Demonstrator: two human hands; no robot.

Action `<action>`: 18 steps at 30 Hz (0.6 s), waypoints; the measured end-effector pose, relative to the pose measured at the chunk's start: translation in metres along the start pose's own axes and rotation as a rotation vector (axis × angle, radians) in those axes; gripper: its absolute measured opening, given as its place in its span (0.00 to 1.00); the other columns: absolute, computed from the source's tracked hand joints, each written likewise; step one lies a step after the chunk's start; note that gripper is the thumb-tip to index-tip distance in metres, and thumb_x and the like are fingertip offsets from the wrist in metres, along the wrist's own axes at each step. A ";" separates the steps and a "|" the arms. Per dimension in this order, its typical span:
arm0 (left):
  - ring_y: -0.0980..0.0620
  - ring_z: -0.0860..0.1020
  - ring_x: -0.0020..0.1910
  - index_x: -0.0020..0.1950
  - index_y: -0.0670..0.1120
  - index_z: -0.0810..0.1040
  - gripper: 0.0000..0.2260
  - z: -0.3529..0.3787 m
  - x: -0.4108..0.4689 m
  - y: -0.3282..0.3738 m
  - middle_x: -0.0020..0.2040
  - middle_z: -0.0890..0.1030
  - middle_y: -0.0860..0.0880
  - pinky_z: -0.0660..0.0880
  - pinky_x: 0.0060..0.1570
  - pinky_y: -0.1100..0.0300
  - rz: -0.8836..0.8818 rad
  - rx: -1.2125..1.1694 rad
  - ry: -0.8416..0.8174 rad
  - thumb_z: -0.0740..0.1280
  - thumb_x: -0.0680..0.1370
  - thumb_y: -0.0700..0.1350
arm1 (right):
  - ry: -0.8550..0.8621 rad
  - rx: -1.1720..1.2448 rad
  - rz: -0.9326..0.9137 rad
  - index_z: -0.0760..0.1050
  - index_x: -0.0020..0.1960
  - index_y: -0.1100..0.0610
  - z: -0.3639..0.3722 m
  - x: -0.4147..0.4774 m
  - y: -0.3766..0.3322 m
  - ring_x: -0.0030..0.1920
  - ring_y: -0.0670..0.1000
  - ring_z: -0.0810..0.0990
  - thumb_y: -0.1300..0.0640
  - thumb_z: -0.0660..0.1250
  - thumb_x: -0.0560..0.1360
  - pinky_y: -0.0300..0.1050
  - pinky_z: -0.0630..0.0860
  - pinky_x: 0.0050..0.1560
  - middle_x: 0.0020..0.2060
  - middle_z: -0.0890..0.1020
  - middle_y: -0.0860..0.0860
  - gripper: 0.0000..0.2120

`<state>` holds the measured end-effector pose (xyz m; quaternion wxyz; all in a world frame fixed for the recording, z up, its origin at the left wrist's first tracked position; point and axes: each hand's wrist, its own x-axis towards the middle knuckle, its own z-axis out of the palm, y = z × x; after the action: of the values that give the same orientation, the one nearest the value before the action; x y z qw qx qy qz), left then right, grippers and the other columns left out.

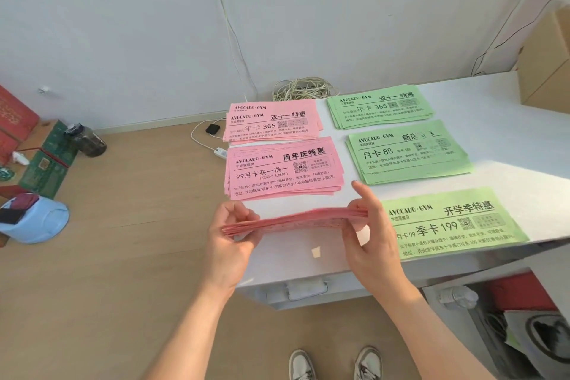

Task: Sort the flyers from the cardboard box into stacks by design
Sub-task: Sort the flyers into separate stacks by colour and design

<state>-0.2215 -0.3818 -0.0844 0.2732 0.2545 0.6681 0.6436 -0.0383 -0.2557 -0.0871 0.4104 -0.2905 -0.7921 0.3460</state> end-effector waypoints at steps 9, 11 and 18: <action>0.53 0.74 0.41 0.42 0.55 0.75 0.15 -0.009 -0.003 -0.002 0.39 0.78 0.54 0.71 0.43 0.53 -0.044 0.171 -0.032 0.67 0.67 0.34 | -0.074 -0.024 0.033 0.60 0.71 0.51 0.001 -0.004 0.002 0.57 0.37 0.71 0.75 0.62 0.71 0.26 0.64 0.57 0.56 0.73 0.46 0.34; 0.54 0.77 0.45 0.44 0.55 0.77 0.18 -0.009 -0.004 0.001 0.41 0.81 0.54 0.73 0.49 0.53 -0.035 0.246 -0.019 0.67 0.70 0.30 | -0.061 -0.019 0.027 0.60 0.71 0.51 0.001 -0.002 -0.001 0.55 0.37 0.71 0.73 0.60 0.72 0.26 0.65 0.55 0.54 0.74 0.50 0.33; 0.48 0.77 0.40 0.43 0.54 0.75 0.17 -0.017 -0.012 -0.009 0.38 0.79 0.50 0.72 0.43 0.55 -0.056 0.438 0.008 0.66 0.73 0.30 | -0.108 -0.022 0.048 0.58 0.72 0.45 0.003 -0.009 0.002 0.51 0.38 0.72 0.78 0.60 0.71 0.32 0.70 0.52 0.55 0.73 0.51 0.39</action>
<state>-0.2250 -0.4028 -0.0924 0.2265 0.2866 0.7999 0.4762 -0.0360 -0.2624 -0.0936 0.3552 -0.2950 -0.8097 0.3622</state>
